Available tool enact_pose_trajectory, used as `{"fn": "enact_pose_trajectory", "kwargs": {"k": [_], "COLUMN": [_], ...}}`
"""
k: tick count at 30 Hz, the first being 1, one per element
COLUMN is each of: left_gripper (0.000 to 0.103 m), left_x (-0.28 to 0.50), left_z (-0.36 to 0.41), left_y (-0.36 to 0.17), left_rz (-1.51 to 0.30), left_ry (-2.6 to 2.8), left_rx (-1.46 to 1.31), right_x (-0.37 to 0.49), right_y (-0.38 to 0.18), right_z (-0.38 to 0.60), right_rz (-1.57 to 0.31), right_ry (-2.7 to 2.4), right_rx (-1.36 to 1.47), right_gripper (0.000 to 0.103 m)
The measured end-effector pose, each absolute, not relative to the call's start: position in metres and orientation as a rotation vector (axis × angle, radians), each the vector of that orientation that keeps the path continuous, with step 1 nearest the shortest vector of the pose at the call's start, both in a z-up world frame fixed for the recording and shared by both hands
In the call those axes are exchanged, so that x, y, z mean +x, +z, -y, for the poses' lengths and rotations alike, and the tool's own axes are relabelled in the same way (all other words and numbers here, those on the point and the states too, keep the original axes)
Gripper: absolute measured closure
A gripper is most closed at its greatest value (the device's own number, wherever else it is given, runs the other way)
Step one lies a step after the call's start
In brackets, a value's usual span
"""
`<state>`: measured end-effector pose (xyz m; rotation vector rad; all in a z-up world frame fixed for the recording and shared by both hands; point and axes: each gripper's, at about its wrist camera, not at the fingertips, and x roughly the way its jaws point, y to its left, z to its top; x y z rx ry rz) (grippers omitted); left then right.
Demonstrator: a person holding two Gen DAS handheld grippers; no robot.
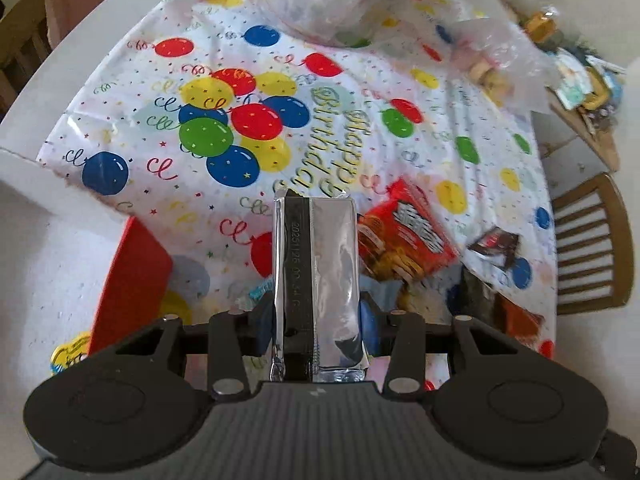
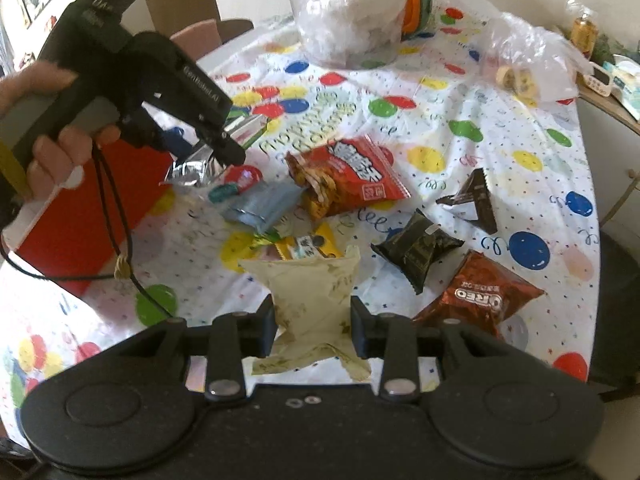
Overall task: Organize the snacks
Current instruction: 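Grasp the silver foil bar with the left tool while the right tool grasps the cream crinkled packet, then lower both packets into the white box and open both tools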
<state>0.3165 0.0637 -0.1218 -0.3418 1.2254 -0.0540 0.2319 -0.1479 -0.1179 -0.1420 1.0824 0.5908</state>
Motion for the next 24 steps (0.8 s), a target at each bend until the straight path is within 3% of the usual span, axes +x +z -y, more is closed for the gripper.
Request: {"fn": "enact_pose_trajectory", "kwargs": {"k": [24], "left_gripper": [0.061], "left_x": [0.206], "left_z": [-0.144], "left_y": [-0.037], "left_rz": [-1.085], "left_ry": [-0.161], "left_rx": [-0.25], "right_x": [0.169], "right_y": [-0.022], "right_z": [0.071], "right_rz": [-0.977], "right_ry": [0.572], "right_rx": [-0.068], "right_gripper": [0.069]}}
